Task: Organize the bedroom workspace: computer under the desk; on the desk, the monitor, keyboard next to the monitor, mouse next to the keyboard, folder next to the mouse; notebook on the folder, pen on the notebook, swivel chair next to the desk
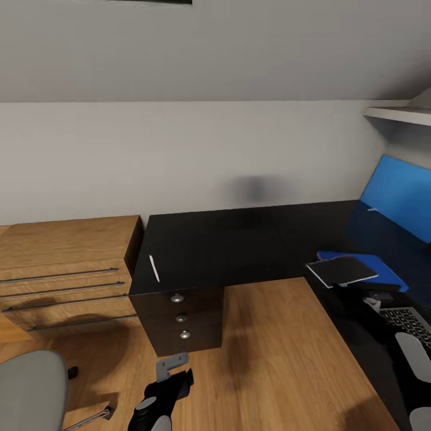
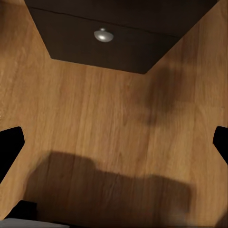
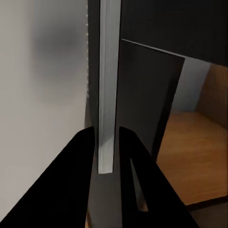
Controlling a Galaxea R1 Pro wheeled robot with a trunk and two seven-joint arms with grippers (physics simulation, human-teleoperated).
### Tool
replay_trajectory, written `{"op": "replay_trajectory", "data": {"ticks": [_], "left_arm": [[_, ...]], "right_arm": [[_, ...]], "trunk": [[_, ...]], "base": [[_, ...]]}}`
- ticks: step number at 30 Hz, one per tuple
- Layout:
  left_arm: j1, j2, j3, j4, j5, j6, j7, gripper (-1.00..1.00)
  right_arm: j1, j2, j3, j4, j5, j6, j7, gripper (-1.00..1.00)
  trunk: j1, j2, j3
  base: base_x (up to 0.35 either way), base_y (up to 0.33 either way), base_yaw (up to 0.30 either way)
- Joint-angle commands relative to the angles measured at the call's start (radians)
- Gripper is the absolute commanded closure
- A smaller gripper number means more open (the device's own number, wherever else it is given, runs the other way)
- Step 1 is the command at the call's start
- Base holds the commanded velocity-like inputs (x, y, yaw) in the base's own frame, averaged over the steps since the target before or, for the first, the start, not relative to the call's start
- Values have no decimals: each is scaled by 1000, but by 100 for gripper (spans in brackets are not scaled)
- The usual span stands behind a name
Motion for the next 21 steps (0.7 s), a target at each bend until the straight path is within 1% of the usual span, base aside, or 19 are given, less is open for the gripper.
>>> {"op": "replay_trajectory", "data": {"ticks": [1,3,5,6,7,8,9,11,12,15,16,18,21], "left_arm": [[-1,0,-2,1,5,3,7,-100],[-1,0,-3,3,5,3,7,-100],[-1,-1,-3,5,6,3,6,-100],[-1,-1,-4,5,6,3,6,-100],[-1,-1,-4,6,6,3,6,-100],[-1,-1,-4,6,6,2,6,-100],[-1,-1,-4,7,6,2,6,-100],[-1,-3,-6,8,6,2,5,-100],[-1,-3,-11,8,6,2,5,-100],[-1,-3,-43,13,7,2,7,-100],[-1,-3,-57,16,7,-1,8,-100],[-1,-3,-71,20,7,-7,8,-100],[-1,-4,-81,22,6,-11,9,-100]], "right_arm": [[-7,0,-15,1,-1,1,-13,100],[-14,1,-24,1,-1,-14,-27,100],[-20,2,-32,1,-1,-61,-44,100],[-22,2,-34,1,-1,-103,-57,100],[-23,2,-35,1,-1,-124,-64,100],[-25,3,-36,1,0,-183,-84,100],[-26,3,-36,1,1,-222,-98,100],[-26,5,-37,4,3,-252,-108,100],[-26,7,-37,4,4,-258,-110,100],[-26,13,-37,4,1,-265,-107,100],[-27,20,-37,4,0,-266,-105,100],[-27,33,-39,2,0,-268,-97,100],[-27,42,-41,2,0,-268,-73,100]], "trunk": [[0,-1,-1],[0,-1,-1],[0,-1,-1],[0,-1,-1],[0,-1,-1],[0,-1,-1],[0,-1,-1],[0,-1,-1],[0,-1,-1],[0,-1,-1],[0,-1,-1],[0,-1,-1],[0,-1,-1]], "base": [[0,0,0],[0,0,0],[0,0,0],[0,0,0],[0,0,0],[0,0,0],[0,0,0],[0,0,0],[0,0,0],[0,0,0],[0,0,0],[0,0,0],[0,0,0]]}}
